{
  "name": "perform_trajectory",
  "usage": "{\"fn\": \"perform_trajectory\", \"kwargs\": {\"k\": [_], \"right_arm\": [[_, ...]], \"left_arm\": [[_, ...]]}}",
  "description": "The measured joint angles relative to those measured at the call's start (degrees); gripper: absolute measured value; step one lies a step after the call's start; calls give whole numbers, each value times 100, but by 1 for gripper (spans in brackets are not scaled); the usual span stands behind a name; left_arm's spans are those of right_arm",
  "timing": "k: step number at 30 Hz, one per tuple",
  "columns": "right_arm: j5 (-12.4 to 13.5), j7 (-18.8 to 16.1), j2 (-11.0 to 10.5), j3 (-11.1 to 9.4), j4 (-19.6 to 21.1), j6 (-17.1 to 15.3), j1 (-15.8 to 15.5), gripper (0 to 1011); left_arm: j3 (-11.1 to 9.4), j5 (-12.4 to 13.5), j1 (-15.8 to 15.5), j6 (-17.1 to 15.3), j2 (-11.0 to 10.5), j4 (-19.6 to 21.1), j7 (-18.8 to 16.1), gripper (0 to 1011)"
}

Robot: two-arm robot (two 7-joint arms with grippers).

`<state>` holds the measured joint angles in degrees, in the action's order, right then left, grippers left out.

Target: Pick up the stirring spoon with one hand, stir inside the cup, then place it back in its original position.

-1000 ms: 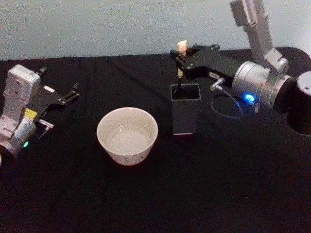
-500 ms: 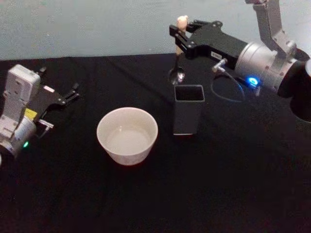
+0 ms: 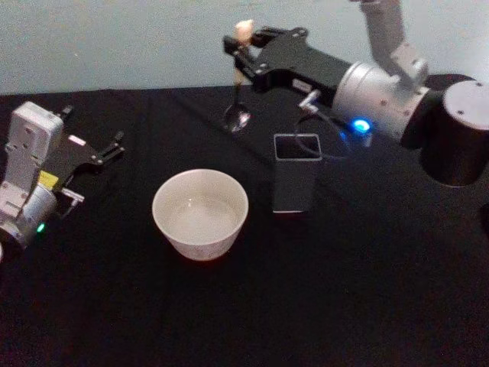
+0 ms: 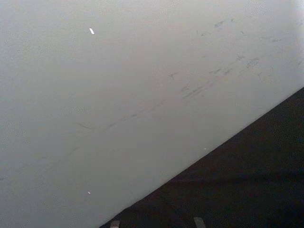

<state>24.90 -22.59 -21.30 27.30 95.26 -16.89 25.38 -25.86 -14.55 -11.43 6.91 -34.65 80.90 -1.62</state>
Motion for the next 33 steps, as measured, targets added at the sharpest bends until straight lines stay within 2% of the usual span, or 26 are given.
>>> {"fn": "perform_trajectory", "kwargs": {"k": [7,9,18,33], "right_arm": [[3,-103,78,275,-86,26,40,213],[-12,-170,77,400,-107,41,26,213],[-116,-309,57,707,-226,164,-95,213],[-583,-276,267,919,-656,619,-204,213]], "left_arm": [[0,0,0,0,0,0,0,1001],[0,0,0,0,0,0,0,1001],[0,0,0,0,0,0,0,1001],[0,0,0,0,0,0,0,1001]]}}
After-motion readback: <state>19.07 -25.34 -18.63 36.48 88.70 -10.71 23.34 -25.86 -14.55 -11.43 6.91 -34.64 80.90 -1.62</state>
